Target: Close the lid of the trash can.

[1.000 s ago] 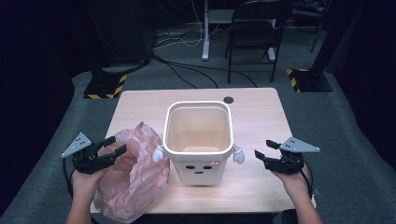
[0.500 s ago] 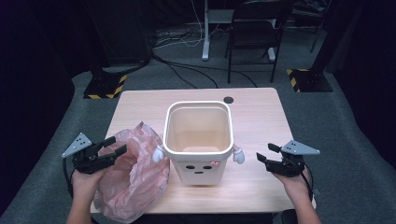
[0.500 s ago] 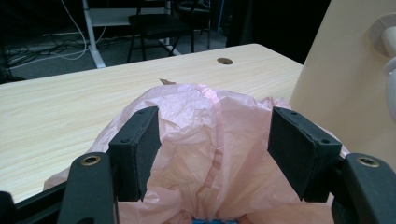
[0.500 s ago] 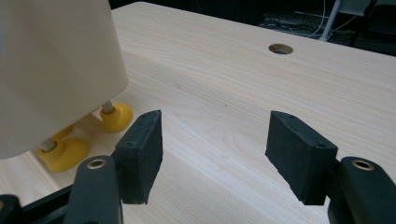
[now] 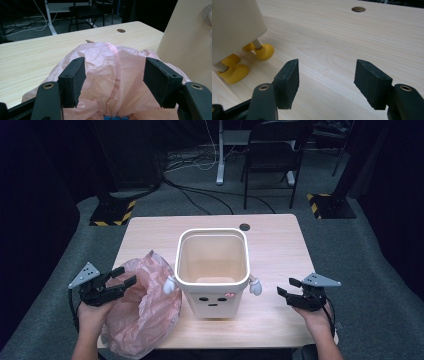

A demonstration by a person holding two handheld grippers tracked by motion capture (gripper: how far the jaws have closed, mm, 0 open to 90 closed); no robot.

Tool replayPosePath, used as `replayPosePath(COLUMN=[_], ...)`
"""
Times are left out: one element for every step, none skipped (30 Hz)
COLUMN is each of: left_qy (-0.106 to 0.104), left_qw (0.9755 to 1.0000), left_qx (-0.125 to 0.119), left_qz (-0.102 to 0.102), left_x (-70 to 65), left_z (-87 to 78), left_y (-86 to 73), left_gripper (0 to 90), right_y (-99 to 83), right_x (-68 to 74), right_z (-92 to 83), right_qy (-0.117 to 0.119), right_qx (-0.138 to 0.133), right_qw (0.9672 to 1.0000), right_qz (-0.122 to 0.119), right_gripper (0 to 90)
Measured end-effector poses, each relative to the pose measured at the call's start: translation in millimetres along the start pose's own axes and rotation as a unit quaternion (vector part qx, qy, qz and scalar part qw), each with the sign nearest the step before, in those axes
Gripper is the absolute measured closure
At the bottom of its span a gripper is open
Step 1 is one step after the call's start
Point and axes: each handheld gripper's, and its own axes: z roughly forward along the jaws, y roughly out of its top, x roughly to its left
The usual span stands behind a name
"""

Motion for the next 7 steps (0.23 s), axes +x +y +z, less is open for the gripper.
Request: replayPosePath(left_qy=[0.0,0.001,0.0,0.0,0.001,0.002,0.001], left_qw=[1.0,1.0,1.0,1.0,1.0,1.0,1.0], left_qx=[0.0,0.0,0.0,0.0,0.0,0.0,0.001], left_qz=[0.0,0.0,-0.002,-0.003,-0.003,-0.005,-0.005], left_x=[0.2,0.6,0.8,1.5,2.2,2.6,3.2], left_z=[0.1,0.1,0.2,0.4,0.7,0.9,1.3], left_y=[0.0,-0.1,-0.3,-0.4,-0.4,-0.6,-0.8], left_gripper=[34.0,34.0,33.9,33.9,33.9,33.9,33.9], right_y=[-0.9,-1.8,-2.7,-3.7,-4.9,-5.6,-6.6], right_x=[-0.7,-1.6,-2.5,-3.7,-4.6,-6.2,-7.8], right_z=[0.5,1.1,1.9,2.9,4.3,5.6,6.6], right_qy=[-0.001,-0.001,-0.002,-0.003,-0.01,-0.015,-0.021], right_qx=[0.001,0.004,0.006,0.01,0.014,0.022,0.028], right_qw=[1.0,1.0,1.0,0.9999,0.9998,0.9996,0.9994], right_qz=[0.002,0.004,0.006,0.008,0.008,0.007,0.008], right_gripper=[35.2,35.0,34.6,33.9,32.1,30.7,29.6])
